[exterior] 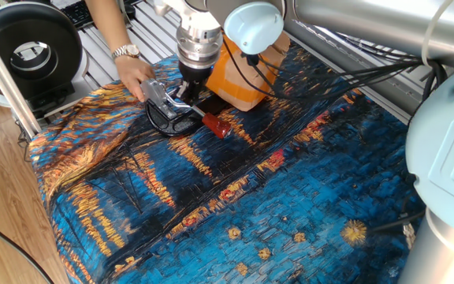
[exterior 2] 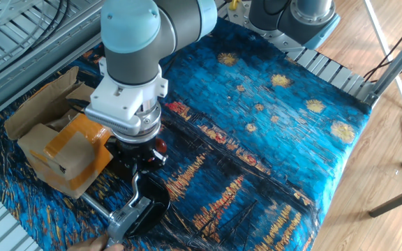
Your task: Pull up the lever
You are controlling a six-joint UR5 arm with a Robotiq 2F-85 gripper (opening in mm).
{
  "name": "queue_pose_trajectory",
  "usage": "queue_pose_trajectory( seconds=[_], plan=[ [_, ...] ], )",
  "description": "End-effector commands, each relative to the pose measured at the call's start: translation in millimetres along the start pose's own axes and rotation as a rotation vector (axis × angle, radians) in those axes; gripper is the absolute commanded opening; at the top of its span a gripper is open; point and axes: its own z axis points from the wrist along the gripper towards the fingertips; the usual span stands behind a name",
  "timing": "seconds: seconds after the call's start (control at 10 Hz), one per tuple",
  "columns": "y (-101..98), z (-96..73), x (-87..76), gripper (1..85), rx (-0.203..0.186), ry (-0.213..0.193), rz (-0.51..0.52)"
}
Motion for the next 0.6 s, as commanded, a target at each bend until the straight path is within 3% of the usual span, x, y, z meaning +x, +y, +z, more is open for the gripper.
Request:
queue_pose_trajectory(
  seconds=[0.0, 0.5],
  plan=[
    [-4.3, 6.8, 2.4, 24.3, -0.005, -0.003, 0.014],
    [-5.9, 18.4, 4.4, 24.3, -0.004, 0.002, 0.067]
  ],
)
